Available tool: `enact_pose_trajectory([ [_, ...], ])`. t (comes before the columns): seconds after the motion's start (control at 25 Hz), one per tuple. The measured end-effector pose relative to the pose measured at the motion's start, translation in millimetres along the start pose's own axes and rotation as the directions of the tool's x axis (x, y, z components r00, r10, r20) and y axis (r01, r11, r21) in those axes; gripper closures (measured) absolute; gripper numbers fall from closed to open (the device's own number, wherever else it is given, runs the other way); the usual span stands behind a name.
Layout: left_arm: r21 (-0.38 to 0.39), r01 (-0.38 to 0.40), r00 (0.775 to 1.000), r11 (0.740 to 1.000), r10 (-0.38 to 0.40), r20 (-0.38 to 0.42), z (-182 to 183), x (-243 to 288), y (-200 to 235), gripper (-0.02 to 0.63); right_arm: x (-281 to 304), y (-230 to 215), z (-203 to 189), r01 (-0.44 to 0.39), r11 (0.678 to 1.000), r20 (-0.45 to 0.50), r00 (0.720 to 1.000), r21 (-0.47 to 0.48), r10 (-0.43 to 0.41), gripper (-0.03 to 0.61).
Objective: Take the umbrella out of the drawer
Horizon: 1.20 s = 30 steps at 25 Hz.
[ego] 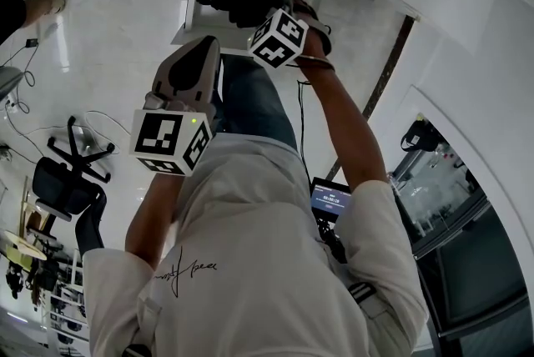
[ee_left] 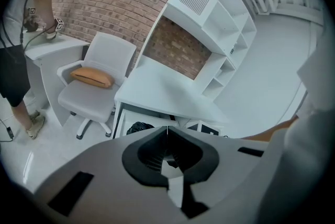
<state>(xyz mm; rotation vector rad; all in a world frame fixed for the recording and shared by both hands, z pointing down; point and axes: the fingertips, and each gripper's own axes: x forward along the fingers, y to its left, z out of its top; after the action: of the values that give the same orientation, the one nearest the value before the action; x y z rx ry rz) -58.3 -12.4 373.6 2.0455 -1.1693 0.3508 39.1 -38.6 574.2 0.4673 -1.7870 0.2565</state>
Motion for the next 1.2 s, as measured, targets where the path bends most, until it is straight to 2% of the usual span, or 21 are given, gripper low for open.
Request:
enact_pose_trajectory([
  [0.76,0.023,0.022,1.0,1.0,-0.022,0.003,9,-6,-7,0.597,-31,1,5,0.012,0.998,0.037,0.999,0.06,-0.015,0.344],
  [1.04,-0.03,-0.003,1.0,1.0,0.003,0.009,6,-12,4,0.597,-42,9,10,0.011,0.997,0.06,0.998,0.071,-0.016,0.344],
  [1.2,-0.009,-0.001,1.0,1.0,0.001,0.009,7,-16,5,0.597,-50,10,12,0.016,0.996,0.071,0.997,0.089,-0.022,0.343],
])
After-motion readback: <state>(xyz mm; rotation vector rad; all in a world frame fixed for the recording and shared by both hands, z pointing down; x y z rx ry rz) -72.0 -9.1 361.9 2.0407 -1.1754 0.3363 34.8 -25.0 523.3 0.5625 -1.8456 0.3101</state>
